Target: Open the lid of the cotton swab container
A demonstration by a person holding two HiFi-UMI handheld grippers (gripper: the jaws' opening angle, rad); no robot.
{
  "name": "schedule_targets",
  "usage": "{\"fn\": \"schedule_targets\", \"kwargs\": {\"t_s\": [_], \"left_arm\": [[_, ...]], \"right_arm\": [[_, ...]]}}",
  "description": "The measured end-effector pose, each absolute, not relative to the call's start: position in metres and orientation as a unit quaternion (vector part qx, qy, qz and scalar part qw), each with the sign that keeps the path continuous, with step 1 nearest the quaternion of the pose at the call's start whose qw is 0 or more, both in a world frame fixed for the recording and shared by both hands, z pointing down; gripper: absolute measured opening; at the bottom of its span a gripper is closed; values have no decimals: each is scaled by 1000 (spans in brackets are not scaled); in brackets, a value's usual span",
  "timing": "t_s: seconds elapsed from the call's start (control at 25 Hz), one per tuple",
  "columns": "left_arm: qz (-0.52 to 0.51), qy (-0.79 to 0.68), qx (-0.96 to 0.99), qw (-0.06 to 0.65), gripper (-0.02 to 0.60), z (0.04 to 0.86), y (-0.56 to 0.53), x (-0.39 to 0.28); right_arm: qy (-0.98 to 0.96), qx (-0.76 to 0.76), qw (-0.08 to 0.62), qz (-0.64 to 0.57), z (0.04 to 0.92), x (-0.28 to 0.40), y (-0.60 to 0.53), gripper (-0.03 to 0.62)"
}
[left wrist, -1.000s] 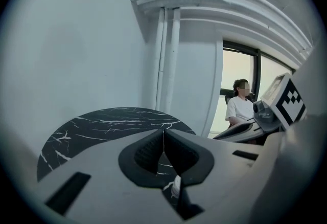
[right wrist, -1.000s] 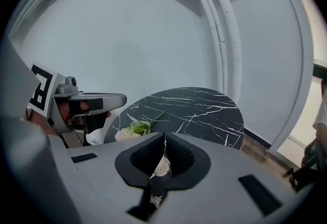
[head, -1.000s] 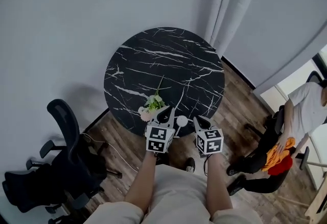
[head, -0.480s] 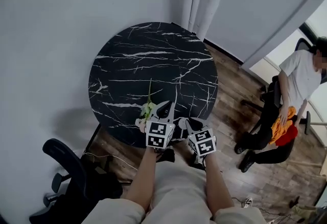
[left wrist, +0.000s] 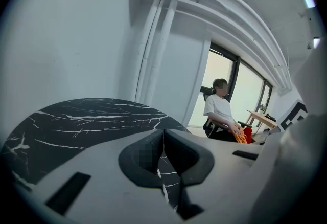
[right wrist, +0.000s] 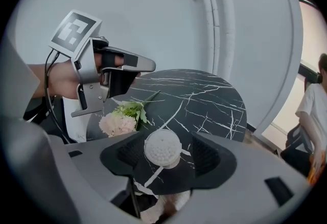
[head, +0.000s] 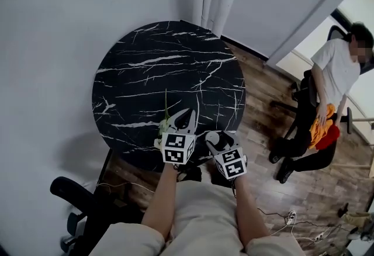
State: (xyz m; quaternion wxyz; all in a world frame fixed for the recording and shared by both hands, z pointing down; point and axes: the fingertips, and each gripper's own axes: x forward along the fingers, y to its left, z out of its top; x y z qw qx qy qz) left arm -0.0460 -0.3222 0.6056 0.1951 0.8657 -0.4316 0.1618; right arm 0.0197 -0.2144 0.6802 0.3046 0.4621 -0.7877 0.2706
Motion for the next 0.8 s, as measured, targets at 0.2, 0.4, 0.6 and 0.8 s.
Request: {"fn": "schedule_targets", "kwargs": {"t_s": [0.2, 0.4, 0.6, 0.8], "left_arm": [[155, -434, 866, 193, 23, 602, -324, -60], [160, -438, 865, 187, 23, 601, -324, -79], [153, -447, 861, 190, 23, 597, -325, -90], [148, -442, 866, 182, 23, 590, -327, -84]], "right_arm": [[-780, 470, 325, 255, 686, 8, -221, 295], [-765, 472, 351, 262, 707, 3, -218, 299], [-753, 496, 348, 257, 712, 6, -221, 298], [-753, 525, 312, 242, 687, 23, -242, 298]]}}
